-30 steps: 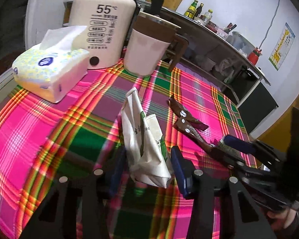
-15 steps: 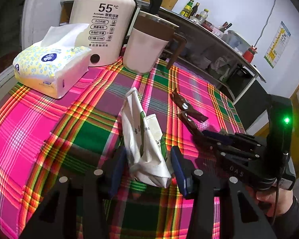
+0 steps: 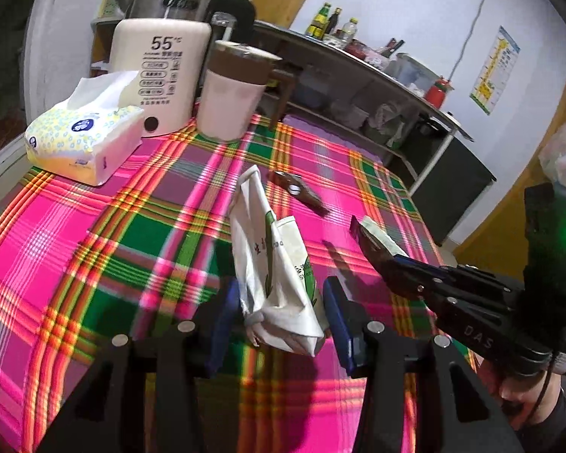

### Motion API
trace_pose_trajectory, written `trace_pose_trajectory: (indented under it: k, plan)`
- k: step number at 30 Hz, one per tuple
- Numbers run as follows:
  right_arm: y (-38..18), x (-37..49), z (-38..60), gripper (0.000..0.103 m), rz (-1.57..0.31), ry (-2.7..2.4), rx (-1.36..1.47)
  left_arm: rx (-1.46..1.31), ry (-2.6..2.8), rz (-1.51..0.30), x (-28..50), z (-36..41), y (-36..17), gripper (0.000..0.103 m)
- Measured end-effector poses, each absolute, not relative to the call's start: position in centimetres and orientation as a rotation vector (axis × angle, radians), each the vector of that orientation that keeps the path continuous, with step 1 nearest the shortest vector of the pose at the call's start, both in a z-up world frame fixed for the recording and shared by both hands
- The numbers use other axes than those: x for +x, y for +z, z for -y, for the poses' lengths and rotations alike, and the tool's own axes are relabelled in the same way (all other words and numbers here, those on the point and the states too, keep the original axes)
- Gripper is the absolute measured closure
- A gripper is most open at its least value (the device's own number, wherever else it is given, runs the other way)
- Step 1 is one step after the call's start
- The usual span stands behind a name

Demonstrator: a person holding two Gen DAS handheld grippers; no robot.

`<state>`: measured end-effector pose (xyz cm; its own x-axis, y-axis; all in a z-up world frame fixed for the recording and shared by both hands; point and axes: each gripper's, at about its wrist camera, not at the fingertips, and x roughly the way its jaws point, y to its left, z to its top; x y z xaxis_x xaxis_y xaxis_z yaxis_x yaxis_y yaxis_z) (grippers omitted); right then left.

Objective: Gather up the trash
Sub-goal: 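Release the paper strip and grasp the brown plastic opener with the right tool, then carry the paper bag in the left tool and brown opener in the right over the bin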

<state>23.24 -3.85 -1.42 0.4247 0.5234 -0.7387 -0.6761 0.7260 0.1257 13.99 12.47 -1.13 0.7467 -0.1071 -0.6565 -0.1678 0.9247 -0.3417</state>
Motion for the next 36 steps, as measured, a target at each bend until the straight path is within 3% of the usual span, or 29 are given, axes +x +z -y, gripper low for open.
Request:
trace_pose_trajectory:
  k: [36]
  plan:
    - [2.7,11.9,16.2,0.096,-0.756,0.632,-0.021,-0.266,-0.165,-0.698,7.7,-2.5,2.5,0.055]
